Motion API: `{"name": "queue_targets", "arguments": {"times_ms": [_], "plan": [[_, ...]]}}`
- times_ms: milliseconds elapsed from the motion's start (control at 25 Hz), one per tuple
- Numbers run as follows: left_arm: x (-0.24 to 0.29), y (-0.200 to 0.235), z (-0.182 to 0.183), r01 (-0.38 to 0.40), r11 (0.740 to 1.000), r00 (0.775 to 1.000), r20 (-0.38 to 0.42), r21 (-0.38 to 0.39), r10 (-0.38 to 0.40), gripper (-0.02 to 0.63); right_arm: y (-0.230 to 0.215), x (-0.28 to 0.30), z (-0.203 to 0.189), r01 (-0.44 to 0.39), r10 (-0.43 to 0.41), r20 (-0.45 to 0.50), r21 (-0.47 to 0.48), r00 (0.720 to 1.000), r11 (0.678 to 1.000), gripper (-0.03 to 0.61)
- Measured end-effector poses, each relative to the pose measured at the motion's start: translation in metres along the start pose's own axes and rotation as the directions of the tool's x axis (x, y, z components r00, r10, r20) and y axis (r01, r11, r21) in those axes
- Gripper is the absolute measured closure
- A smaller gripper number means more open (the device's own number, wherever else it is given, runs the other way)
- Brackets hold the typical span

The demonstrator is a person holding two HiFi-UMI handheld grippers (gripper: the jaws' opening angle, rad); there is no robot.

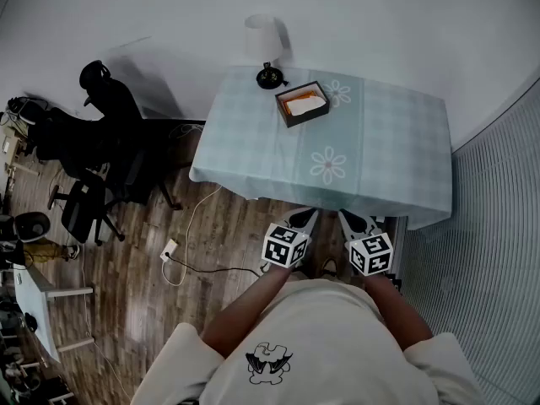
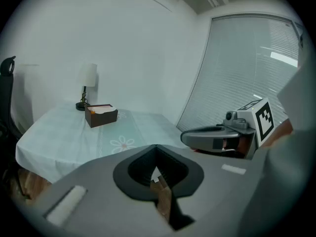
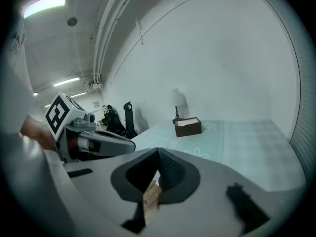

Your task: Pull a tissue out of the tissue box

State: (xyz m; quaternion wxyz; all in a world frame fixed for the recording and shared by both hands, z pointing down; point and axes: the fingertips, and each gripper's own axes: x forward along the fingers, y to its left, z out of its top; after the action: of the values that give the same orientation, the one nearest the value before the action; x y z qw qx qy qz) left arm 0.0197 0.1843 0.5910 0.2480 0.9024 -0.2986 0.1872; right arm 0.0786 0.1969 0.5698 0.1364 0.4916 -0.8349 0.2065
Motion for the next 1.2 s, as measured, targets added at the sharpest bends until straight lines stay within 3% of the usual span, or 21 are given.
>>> {"name": "queue_targets", "arguments": {"times_ms": [560, 720, 1200], "plan": [[-0.005, 0.007, -0.008, 0.007, 1.000, 1.000, -0.013, -0.011, -0.007, 0.607, 0.007, 0.004, -0.004, 0.001, -0.001, -0.015, 0.005, 1.000, 1.000, 0.571], [-0.007, 0.014, -0.009, 0.011, 1.000, 1.000, -0.014, -0.017, -0.011, 0.607, 0.010, 0.011, -0.004, -0.017, 0.018, -0.005, 0.052, 1.000, 0.998, 0.569], [-0.023, 0.047, -0.005, 0.014, 1.000, 1.000, 0.009, -0.009, -0.014, 0.607, 0.025, 0.042, 0.003, 0.050, -0.050, -0.005, 0.054, 0.999, 0.997, 0.569]]}}
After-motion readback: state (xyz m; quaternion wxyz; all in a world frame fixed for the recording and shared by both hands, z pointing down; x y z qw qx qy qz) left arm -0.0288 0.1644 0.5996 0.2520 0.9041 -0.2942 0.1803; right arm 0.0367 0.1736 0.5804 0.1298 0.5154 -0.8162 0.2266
